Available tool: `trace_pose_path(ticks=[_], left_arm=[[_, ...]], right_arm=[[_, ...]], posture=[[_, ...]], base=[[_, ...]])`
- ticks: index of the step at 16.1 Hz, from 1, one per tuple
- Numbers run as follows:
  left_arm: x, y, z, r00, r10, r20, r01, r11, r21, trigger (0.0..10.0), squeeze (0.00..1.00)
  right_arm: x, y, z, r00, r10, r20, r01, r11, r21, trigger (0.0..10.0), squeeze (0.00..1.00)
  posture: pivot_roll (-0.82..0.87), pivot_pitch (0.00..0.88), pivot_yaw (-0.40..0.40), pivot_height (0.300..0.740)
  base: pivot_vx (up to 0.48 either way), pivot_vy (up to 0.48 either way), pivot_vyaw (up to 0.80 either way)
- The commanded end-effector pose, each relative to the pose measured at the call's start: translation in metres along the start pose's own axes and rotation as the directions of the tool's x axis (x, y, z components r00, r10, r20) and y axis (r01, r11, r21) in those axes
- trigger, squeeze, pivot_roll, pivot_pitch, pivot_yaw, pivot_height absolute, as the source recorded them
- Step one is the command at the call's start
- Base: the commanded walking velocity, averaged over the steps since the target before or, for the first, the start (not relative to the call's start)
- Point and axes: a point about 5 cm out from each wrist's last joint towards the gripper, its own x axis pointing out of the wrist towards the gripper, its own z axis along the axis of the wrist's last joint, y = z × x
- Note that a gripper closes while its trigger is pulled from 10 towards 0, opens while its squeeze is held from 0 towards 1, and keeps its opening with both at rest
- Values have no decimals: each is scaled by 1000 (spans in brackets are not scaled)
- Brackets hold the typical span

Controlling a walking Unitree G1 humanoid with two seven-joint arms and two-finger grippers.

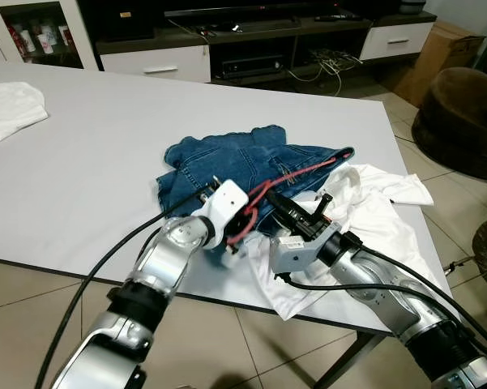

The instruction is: Hang hanger

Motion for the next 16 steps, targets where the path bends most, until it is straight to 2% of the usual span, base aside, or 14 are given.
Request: trace_pose_path(ticks=[1, 4, 6, 8, 11, 13, 14, 16], left_arm=[[7, -7, 26, 995, -22, 93, 24, 1000, -16, 10000, 0], [9, -10, 28, 995, -26, 96, 27, 1000, -14, 10000, 0], [10, -12, 28, 995, -35, 95, 35, 999, -5, 10000, 0], [9, -13, 22, 997, -50, 65, 49, 998, 27, 10000, 0], [1, -12, 0, 995, -95, -11, 95, 988, 120, 10000, 0], [-9, -2, -16, 991, -107, -85, 122, 970, 211, 10000, 0], [-10, 0, -18, 990, -106, -93, 124, 968, 218, 10000, 0], [-14, 15, -28, 985, -55, -162, 99, 957, 274, 10000, 0]], right_arm=[[5, 17, 24, 991, 71, 112, -74, 997, 16, 10000, 0], [9, 20, 25, 987, 103, 123, -100, 995, -29, 10000, 0], [13, 16, 24, 992, 77, 101, -74, 997, -27, 10000, 0], [15, 3, 13, 1000, -5, 23, 4, 999, 37, 10000, 0], [5, -22, 2, 998, -69, -7, 69, 990, 120, 10000, 0], [-6, -41, -7, 992, -120, -28, 123, 987, 107, 10000, 0], [-7, -43, -7, 992, -126, -29, 128, 986, 102, 10000, 0], [-9, -64, -7, 982, -188, -12, 189, 980, 71, 10000, 0]], posture=[[2, 47, -10, 740], [-1, 47, -9, 740], [-1, 49, -9, 740], [0, 50, -8, 740], [2, 52, -9, 740], [-2, 54, -10, 740], [-2, 54, -10, 740], [-3, 53, -9, 740]], base=[[0, 0, 0], [0, 0, 0], [0, 0, 0], [0, 0, 0], [0, 0, 0], [0, 0, 0], [0, 0, 0], [0, 0, 0]])
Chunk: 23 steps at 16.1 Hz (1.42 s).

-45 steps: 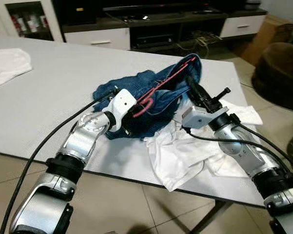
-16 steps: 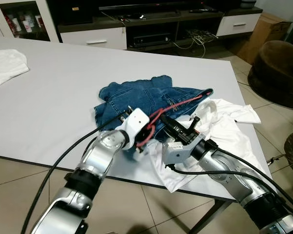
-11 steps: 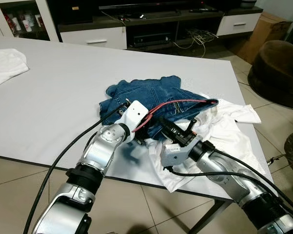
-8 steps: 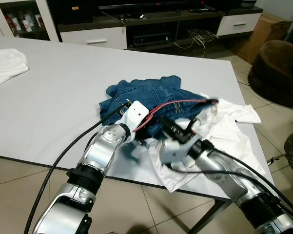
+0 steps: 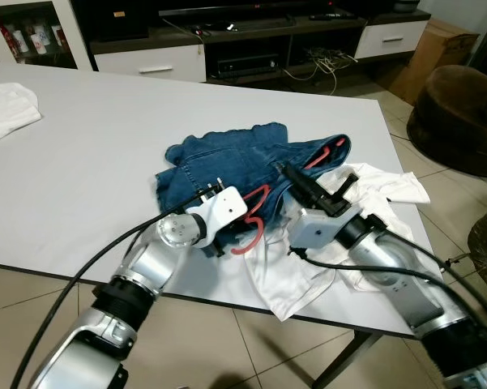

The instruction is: Hang hanger

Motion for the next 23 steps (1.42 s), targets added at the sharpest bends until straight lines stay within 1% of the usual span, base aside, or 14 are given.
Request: trace_pose_path(ticks=[1, 3, 5, 6, 7, 8, 11, 13, 15, 17, 19, 20, 21, 23], left_arm=[[-1, 0, -19, 995, 3, -95, -3, 1000, 3, 10000, 0], [-1, 5, -21, 993, 22, -119, -23, 1000, -11, 10000, 0], [-2, 9, -30, 983, 45, -179, -47, 999, -7, 10000, 0], [-2, 10, -32, 982, 46, -184, -48, 999, -6, 10000, 0], [-2, 12, -35, 979, 52, -197, -52, 999, 4, 10000, 0], [-3, 14, -38, 976, 43, -213, -42, 999, 6, 10000, 0], [-5, 15, -43, 972, 30, -235, -25, 999, 23, 10000, 0], [-7, 16, -47, 968, 27, -248, -18, 999, 38, 10000, 0], [-9, 19, -54, 962, 33, -272, -20, 999, 48, 10000, 0], [-12, 19, -62, 953, 31, -301, -18, 999, 46, 10000, 0], [-14, 18, -69, 945, 23, -325, -13, 999, 33, 10000, 0], [-14, 18, -71, 944, 16, -330, -10, 1000, 18, 10000, 0], [-13, 17, -73, 941, -3, -338, -5, 1000, -23, 10000, 0], [-11, 18, -72, 941, -3, -339, -11, 999, -39, 10000, 0]], right_arm=[[3, -23, 7, 995, -90, 38, 90, 996, -2, 10000, 0], [2, -33, 5, 989, -145, 22, 145, 989, -11, 10000, 0], [-1, -49, 4, 969, -248, 2, 248, 968, -27, 10000, 0], [-1, -50, 4, 967, -256, 0, 255, 966, -27, 10000, 0], [-3, -57, 2, 951, -307, -23, 307, 951, -34, 10000, 0], [-5, -69, -3, 918, -392, -55, 388, 919, -67, 10000, 0], [-8, -81, -8, 877, -472, -90, 464, 880, -101, 10000, 0], [-9, -86, -10, 857, -505, -107, 495, 863, -104, 10000, 0], [-9, -91, -12, 819, -557, -137, 549, 831, -93, 10000, 0], [-10, -98, -7, 789, -606, -104, 596, 795, -113, 10000, 0], [-10, -101, 6, 781, -624, -13, 619, 777, -119, 10000, 0], [-8, -100, 14, 793, -608, 41, 609, 788, -91, 10000, 0], [-1, -81, 45, 852, -471, 228, 486, 874, -15, 10000, 0], [0, -66, 61, 870, -369, 327, 389, 921, 4, 10000, 0]], posture=[[-3, 53, -9, 740], [-5, 51, -11, 740], [-9, 52, -10, 740], [-10, 53, -9, 740], [-13, 53, -7, 740], [-13, 53, -5, 740], [-12, 51, 0, 740], [-11, 51, 1, 740], [-7, 50, 5, 740], [-2, 51, 4, 740], [-2, 51, 4, 740], [-2, 51, 6, 740], [-3, 52, 7, 740], [-7, 53, 12, 740]], base=[[0, 0, 0], [0, 0, 0], [0, 0, 0], [0, 0, 0], [0, 0, 0], [0, 0, 0], [0, 0, 0], [0, 0, 0], [0, 0, 0], [0, 0, 0], [0, 0, 0], [0, 0, 0], [0, 0, 0], [0, 0, 0]])
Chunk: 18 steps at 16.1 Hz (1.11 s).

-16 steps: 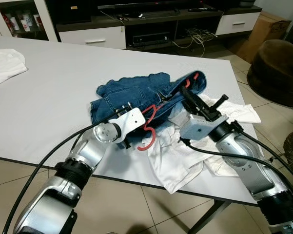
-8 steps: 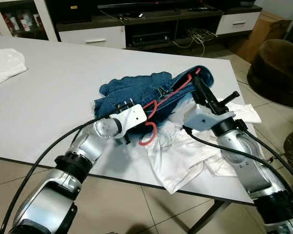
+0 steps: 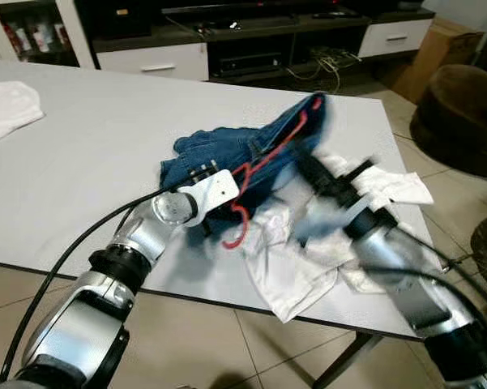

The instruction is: Hang hanger

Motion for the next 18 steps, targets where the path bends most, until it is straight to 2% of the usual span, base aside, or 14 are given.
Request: trace_pose_path(ticks=[1, 3, 4, 6, 7, 9, 10, 12, 14, 18], left_arm=[[-6, -18, -64, 964, -52, -259, 21, 992, -123, 10000, 0], [-1, -17, -51, 977, -25, -210, -7, 989, -148, 10000, 0], [3, -16, -42, 985, -3, -172, -25, 987, -160, 10000, 0], [5, -17, -39, 987, 11, -160, -37, 986, -160, 10000, 0], [5, -19, -40, 987, 23, -158, -49, 985, -163, 10000, 0], [6, -21, -43, 986, 33, -163, -60, 985, -160, 10000, 0], [6, -22, -43, 986, 36, -164, -62, 985, -159, 10000, 0], [6, -22, -44, 985, 57, -163, -80, 987, -141, 10000, 0], [7, -23, -42, 985, 84, -151, -106, 983, -148, 10000, 0], [8, -28, -39, 987, 104, -122, -123, 981, -152, 10000, 0]], right_arm=[[9, -34, 34, 964, -126, 233, 124, 992, 23, 10000, 0], [6, -9, 27, 983, 23, 184, -26, 999, 19, 10000, 0], [3, 8, 14, 993, 86, 80, -89, 995, 36, 10000, 0], [1, 13, 2, 995, 97, -20, -96, 993, 71, 10000, 0], [0, 11, -9, 988, 86, -128, -64, 984, 166, 10000, 659], [0, 5, -17, 980, 69, -189, -28, 977, 213, 10000, 635], [1, 1, -19, 978, 50, -202, -6, 977, 215, 10000, 0], [2, -11, -26, 970, -25, -243, 72, 980, 187, 10000, 0], [0, -22, -38, 941, -86, -327, 148, 975, 168, 10000, 0], [-9, -9, -52, 911, 5, -412, 106, 963, 246, 10000, 0]], posture=[[-10, 53, 13, 740], [-15, 53, 14, 740], [-14, 52, 13, 740], [-13, 52, 14, 740], [-12, 51, 13, 740], [-11, 51, 12, 740], [-11, 50, 11, 740], [-11, 50, 7, 740], [-10, 50, 5, 740], [-3, 47, -5, 740]], base=[[0, 0, 0], [0, 0, 0], [0, 0, 0], [0, 0, 0], [0, 0, 0], [0, 0, 0], [0, 0, 0], [0, 0, 0], [0, 0, 0], [0, 0, 0]])
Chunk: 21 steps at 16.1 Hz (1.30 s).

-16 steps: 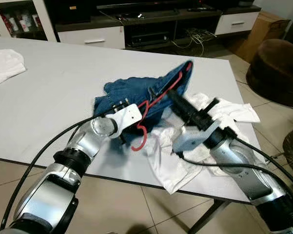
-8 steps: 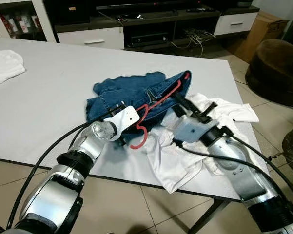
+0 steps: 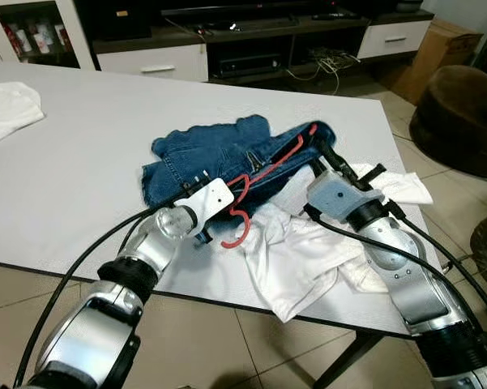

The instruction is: Hang hanger

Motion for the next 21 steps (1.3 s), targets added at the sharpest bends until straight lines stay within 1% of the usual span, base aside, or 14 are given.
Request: trace_pose_path(ticks=[1, 3, 4, 5, 6, 8, 10, 12, 14, 15, 16, 17, 20, 21], left_arm=[[-3, -8, -24, 996, -17, -90, 13, 999, -47, 10000, 0], [-3, -8, -24, 996, -11, -84, 8, 999, -37, 10000, 0], [-4, -8, -22, 997, -8, -72, 6, 1000, -21, 10000, 0], [-4, -8, -20, 998, -9, -57, 8, 1000, -17, 10000, 0], [-5, -7, -17, 999, -6, -34, 5, 1000, -9, 10000, 0], [-7, -3, -9, 1000, 2, 26, -2, 1000, 14, 10000, 0], [-10, 3, 5, 993, 0, 117, -2, 1000, 16, 10000, 0], [-12, 8, 7, 991, 0, 136, -3, 1000, 23, 10000, 0], [-13, 11, 6, 990, -4, 140, -2, 999, 38, 10000, 0], [-14, 12, 7, 990, -4, 142, -2, 999, 43, 10000, 0], [-14, 13, 7, 989, -5, 145, -2, 999, 46, 10000, 0], [-14, 14, 7, 989, -5, 145, -1, 999, 47, 10000, 0], [-13, 12, 11, 987, -14, 162, 4, 998, 58, 10000, 0], [-13, 11, 14, 984, -19, 179, 6, 997, 71, 10000, 0]], right_arm=[[0, -17, -2, 998, -69, -9, 69, 997, 33, 10000, 1000], [1, -17, -1, 998, -56, -13, 56, 997, 49, 10000, 1000], [2, -15, -5, 999, -33, -42, 34, 999, 17, 10000, 1000], [1, -13, -10, 998, -14, -60, 14, 1000, -15, 10000, 0], [0, -11, -13, 997, 5, -72, -7, 1000, -27, 10000, 0], [-3, -8, -18, 994, 31, -100, -28, 999, 33, 10000, 0], [-5, -11, -19, 993, 24, -118, 17, 942, 334, 10000, 0], [-8, -20, -17, 995, 20, -93, 31, 857, 514, 10000, 0], [-11, -30, -16, 997, 4, -72, 40, 799, 600, 10000, 302], [-11, -39, -17, 997, -28, -78, 73, 753, 654, 10000, 286], [-12, -46, -16, 996, -55, -67, 87, 695, 714, 10000, 82], [-13, -49, -15, 997, -61, -56, 83, 656, 750, 10000, 0], [-15, -50, -20, 995, -49, -84, 96, 619, 780, 10000, 0], [-14, -49, -22, 994, -51, -94, 106, 593, 798, 10000, 125]], posture=[[-1, 47, -7, 740], [0, 46, -7, 740], [0, 46, -7, 740], [1, 47, -6, 740], [1, 47, -5, 740], [0, 48, -4, 740], [4, 50, -6, 740], [1, 50, -5, 740], [-3, 49, -3, 740], [-4, 49, -3, 740], [-7, 49, -1, 740], [-8, 48, -1, 740], [-9, 48, 1, 740], [-9, 48, 1, 740]], base=[[0, 0, 0], [0, 0, 0], [0, 0, 0], [0, 0, 0], [0, 0, 0], [0, 0, 0], [0, 0, 0], [0, 0, 0], [0, 0, 0], [0, 0, 0], [0, 0, 0], [0, 0, 0], [0, 0, 0], [0, 0, 0]])
